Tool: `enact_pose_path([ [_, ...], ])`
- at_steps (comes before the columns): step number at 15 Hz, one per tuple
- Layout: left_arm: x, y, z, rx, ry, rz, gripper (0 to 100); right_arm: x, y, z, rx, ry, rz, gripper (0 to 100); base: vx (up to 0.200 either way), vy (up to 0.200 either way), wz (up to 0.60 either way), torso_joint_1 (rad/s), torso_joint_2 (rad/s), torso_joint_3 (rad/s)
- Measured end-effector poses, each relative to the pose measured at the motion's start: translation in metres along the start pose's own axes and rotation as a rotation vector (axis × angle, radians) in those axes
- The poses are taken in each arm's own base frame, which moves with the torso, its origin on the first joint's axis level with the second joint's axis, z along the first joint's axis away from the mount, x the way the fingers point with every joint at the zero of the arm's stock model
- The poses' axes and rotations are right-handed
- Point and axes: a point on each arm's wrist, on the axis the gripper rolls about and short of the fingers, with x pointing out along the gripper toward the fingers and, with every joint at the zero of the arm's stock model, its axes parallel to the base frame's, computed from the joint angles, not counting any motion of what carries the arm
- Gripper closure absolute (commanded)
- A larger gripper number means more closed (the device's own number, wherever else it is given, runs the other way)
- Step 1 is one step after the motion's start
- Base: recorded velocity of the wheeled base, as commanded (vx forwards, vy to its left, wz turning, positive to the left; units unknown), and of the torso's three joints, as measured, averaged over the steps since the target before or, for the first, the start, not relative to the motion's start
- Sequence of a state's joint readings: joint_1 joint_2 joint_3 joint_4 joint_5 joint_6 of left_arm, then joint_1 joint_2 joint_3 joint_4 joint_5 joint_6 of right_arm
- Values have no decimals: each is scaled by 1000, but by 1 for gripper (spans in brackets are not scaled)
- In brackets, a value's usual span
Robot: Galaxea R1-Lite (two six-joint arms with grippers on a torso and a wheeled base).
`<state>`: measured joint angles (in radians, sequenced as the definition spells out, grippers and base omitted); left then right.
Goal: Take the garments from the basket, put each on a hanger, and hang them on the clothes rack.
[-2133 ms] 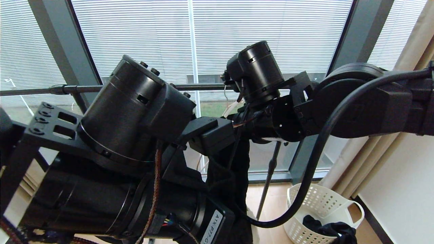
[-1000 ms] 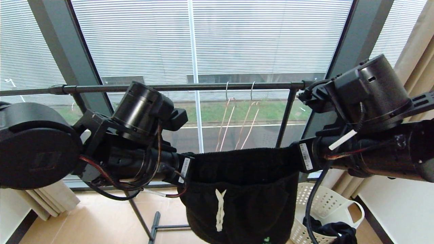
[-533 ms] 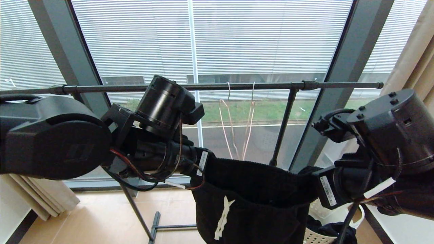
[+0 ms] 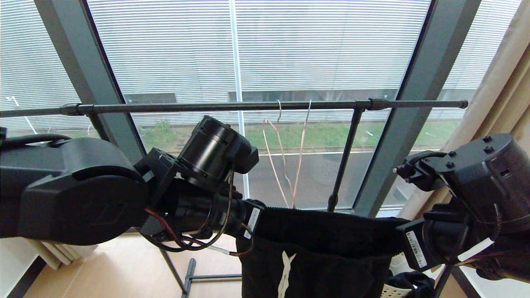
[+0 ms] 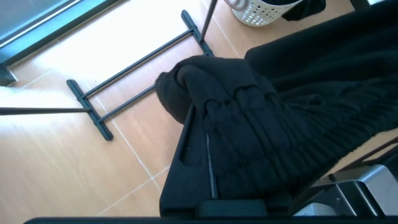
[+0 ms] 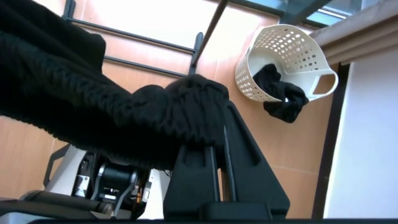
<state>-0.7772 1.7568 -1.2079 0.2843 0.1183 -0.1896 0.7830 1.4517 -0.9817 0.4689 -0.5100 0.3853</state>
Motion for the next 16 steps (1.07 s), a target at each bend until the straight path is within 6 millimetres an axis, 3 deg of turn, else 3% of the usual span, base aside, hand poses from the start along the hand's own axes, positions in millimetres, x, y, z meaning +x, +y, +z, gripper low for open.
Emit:
enact_pose_path([
  [6, 0, -3, -2, 10, 3, -8, 100, 11, -1, 2, 14, 25, -29, 100, 0, 0, 0, 0, 0, 0],
  [7, 0, -4, -1, 11, 1, -9, 0, 11, -2, 2, 16, 27, -32, 100, 0, 0, 0, 0, 0, 0],
  [16, -7, -7, -2, 17, -10, -29, 0, 15, -8, 4, 36, 34, -50, 100, 0, 0, 0, 0, 0, 0],
])
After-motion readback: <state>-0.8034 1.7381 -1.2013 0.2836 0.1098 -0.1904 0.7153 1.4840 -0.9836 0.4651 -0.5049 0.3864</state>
